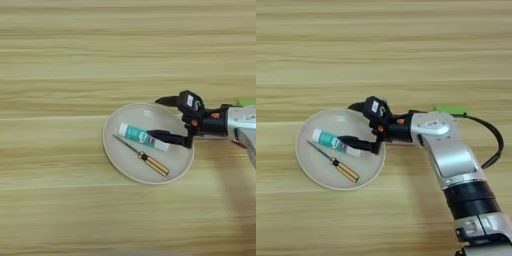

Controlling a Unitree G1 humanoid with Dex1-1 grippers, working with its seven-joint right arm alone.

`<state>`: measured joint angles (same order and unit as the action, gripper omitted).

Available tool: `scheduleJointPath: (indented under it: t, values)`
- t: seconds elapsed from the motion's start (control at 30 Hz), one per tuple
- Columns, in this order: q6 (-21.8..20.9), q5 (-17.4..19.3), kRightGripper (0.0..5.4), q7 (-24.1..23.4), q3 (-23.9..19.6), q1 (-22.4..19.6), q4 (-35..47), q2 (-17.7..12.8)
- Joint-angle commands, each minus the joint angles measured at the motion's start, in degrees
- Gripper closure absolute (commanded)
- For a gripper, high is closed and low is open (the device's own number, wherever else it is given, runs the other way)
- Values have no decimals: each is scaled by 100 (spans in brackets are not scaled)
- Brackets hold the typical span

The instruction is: Move the objects on the table

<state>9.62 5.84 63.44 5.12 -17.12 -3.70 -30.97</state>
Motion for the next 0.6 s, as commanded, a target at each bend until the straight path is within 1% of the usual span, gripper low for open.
scheduleJointPath:
  t: [0.03,0.13,0.33,0.47,0.6]
  values:
    - [6,162,27,-202,-301,-506,299,-245]
    - [-29,145,5,-270,-410,-599,173,-296]
    - [-178,107,5,-356,-647,-804,-299,-460]
    - [-358,118,5,-412,-898,-1019,-893,-670]
    - [-589,100,5,-387,-1035,-1151,-1455,-806]
